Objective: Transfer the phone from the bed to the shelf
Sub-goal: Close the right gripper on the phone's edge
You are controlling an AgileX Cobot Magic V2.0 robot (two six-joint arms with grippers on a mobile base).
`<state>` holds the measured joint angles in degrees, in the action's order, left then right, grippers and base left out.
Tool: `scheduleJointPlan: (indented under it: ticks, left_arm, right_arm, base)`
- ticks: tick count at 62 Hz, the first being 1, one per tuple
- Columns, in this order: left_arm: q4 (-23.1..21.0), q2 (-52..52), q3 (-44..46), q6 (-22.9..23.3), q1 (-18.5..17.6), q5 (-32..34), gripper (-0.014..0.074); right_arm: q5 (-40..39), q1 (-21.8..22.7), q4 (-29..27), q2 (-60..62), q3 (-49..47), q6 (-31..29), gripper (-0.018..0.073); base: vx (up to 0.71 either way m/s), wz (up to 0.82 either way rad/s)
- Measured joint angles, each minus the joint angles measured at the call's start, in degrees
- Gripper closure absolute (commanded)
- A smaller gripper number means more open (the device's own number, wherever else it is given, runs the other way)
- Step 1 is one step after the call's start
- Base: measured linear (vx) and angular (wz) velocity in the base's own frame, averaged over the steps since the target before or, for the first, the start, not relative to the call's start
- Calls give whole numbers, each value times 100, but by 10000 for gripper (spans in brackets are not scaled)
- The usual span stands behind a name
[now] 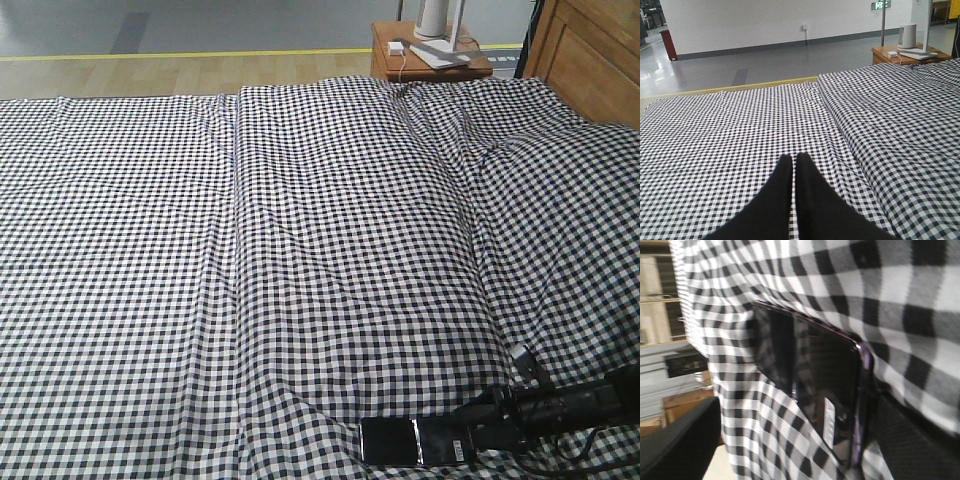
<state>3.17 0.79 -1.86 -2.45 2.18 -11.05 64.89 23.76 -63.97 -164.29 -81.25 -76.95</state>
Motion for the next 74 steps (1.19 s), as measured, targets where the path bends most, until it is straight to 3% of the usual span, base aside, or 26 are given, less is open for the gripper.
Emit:
scheduleJointPlan:
  ticks: [15, 38, 52, 62, 74]
  left_arm:
    - [0, 0, 0, 0, 0, 0, 596]
    - [0, 0, 0, 0, 0, 0, 596]
    - [0, 0, 0, 0, 0, 0, 596]
    - [0, 0, 0, 0, 0, 0, 596]
    - [0, 0, 0, 0, 0, 0, 596]
  right_arm:
    - [87, -22, -109, -76, -47, 0, -33]
    - [19, -688, -144, -76, -54, 0, -33]
    - [5, -752, -230, -76, -54, 0, -8]
    - [5, -752, -257, -76, -54, 0, 112]
    - [5, -752, -262, -76, -54, 0, 410]
  base:
    - [0, 0]
    - [0, 0]
    - [0, 0]
    - [0, 0]
    - [0, 0]
